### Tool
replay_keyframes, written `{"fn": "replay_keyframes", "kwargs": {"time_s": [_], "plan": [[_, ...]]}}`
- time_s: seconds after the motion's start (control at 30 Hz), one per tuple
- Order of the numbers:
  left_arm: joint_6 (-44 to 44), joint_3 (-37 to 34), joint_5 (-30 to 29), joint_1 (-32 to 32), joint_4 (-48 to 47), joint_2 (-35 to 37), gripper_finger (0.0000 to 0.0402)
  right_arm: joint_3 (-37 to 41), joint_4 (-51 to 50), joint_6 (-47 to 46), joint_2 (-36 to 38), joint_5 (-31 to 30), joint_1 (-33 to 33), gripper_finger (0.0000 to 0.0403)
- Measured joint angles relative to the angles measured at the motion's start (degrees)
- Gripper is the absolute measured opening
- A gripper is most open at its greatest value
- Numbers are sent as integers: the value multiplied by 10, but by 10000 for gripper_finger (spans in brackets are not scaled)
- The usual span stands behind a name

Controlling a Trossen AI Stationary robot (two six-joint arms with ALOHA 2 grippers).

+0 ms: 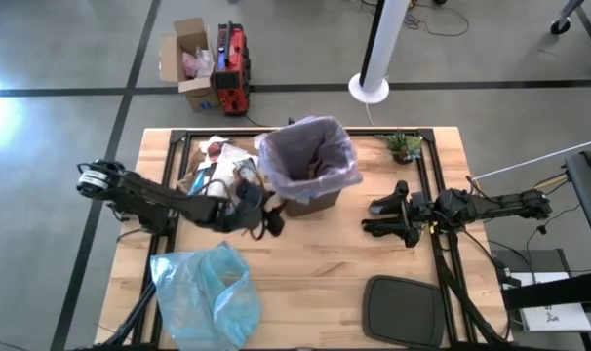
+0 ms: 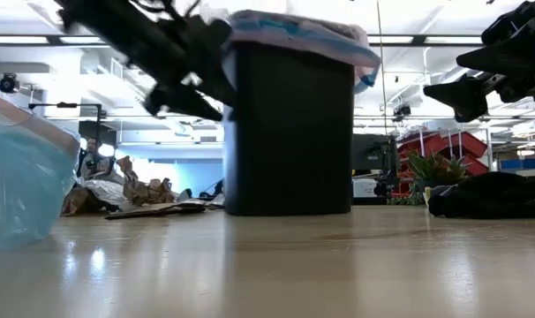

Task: Place trash/remove bag and relplace
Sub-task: Put the brown paper into trash bin

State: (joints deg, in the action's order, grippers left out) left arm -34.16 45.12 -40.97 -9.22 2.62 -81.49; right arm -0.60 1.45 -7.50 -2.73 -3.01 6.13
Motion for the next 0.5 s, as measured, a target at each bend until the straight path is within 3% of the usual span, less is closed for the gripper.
{"fn": "replay_keyframes", "kwargs": {"time_s": [0.17,0.3,0.4,0.5], "plan": [[84,36,-1,67,76,-58,219,0,0,0,0,0,0,339],[97,79,35,109,71,-105,215,0,0,0,0,0,0,339],[119,118,87,119,9,-121,216,0,0,0,0,0,0,339],[129,166,106,119,-136,-118,224,0,0,0,0,0,0,339]]}}
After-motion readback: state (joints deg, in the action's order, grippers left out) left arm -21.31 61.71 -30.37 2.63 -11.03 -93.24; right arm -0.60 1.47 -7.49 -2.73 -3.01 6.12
